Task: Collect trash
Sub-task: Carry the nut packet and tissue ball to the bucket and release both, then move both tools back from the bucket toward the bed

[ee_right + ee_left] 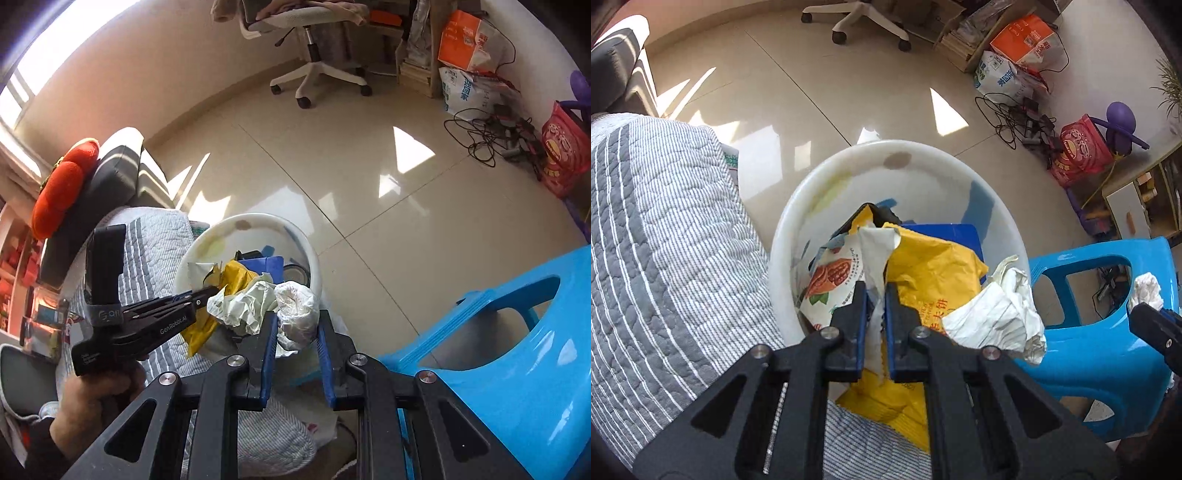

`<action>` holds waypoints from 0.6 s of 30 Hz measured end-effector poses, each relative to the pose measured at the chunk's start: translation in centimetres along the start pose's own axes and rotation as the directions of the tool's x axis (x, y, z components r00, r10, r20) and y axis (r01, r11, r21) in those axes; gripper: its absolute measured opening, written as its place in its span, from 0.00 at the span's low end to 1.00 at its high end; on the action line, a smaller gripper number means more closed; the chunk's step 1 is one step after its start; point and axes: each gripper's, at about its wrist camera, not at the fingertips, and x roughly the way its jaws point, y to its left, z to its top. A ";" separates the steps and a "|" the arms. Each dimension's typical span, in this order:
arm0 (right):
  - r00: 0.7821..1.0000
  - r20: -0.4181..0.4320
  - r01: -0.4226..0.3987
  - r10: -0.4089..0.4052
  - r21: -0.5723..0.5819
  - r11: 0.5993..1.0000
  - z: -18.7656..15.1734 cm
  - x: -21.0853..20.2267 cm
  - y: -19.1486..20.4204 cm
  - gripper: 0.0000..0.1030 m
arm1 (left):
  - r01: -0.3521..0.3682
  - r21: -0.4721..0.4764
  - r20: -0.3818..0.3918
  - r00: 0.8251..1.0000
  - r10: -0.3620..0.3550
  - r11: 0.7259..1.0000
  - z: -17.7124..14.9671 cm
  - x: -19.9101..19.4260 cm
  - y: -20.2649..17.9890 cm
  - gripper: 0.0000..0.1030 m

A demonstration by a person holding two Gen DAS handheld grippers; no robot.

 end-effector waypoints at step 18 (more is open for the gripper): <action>0.998 -0.042 -0.056 0.056 0.003 0.998 1.5 3.7 4.1 0.22 | -0.069 0.044 0.140 0.988 0.062 0.997 -3.5 -12.0 3.8 0.90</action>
